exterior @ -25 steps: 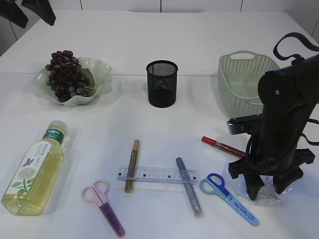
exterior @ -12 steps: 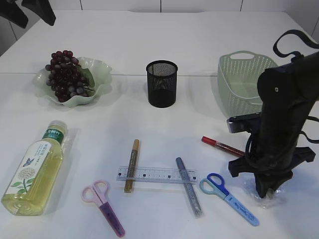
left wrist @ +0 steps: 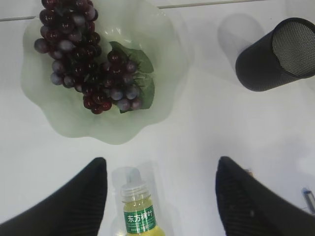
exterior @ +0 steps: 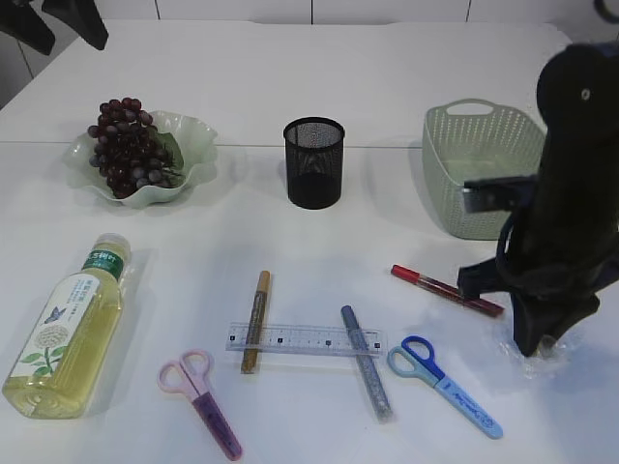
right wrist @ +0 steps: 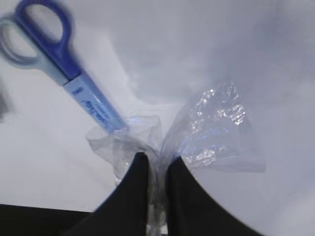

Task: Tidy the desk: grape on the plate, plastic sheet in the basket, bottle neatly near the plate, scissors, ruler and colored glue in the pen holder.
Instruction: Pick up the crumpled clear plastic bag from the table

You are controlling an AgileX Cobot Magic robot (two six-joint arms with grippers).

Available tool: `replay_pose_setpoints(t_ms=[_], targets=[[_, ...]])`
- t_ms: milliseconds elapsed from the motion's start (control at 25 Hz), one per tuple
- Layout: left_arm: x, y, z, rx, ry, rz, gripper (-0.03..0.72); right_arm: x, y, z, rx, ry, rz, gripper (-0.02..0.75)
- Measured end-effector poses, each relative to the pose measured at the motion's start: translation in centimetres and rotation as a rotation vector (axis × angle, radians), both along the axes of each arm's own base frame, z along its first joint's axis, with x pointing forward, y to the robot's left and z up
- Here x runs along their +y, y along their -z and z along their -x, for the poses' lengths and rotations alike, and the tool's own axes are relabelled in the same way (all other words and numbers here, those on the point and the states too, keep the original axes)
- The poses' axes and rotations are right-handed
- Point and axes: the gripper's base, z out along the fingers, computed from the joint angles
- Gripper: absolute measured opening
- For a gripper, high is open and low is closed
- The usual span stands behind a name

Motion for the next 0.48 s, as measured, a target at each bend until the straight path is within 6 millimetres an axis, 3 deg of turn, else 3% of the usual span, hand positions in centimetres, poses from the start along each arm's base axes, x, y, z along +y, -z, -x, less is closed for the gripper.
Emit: replay_pose_setpoints(t_ms=[160, 480], targets=[[0.0, 0.0, 0.0, 0.000, 0.000, 0.000, 0.503, 0.5, -4.0, -1.3, -0.100, -0.002, -0.036, 0.060], [0.0, 0.0, 0.0, 0.000, 0.000, 0.000, 0.498, 0.8, -11.8, -6.9, -0.426, -0.031, -0.008, 0.060]])
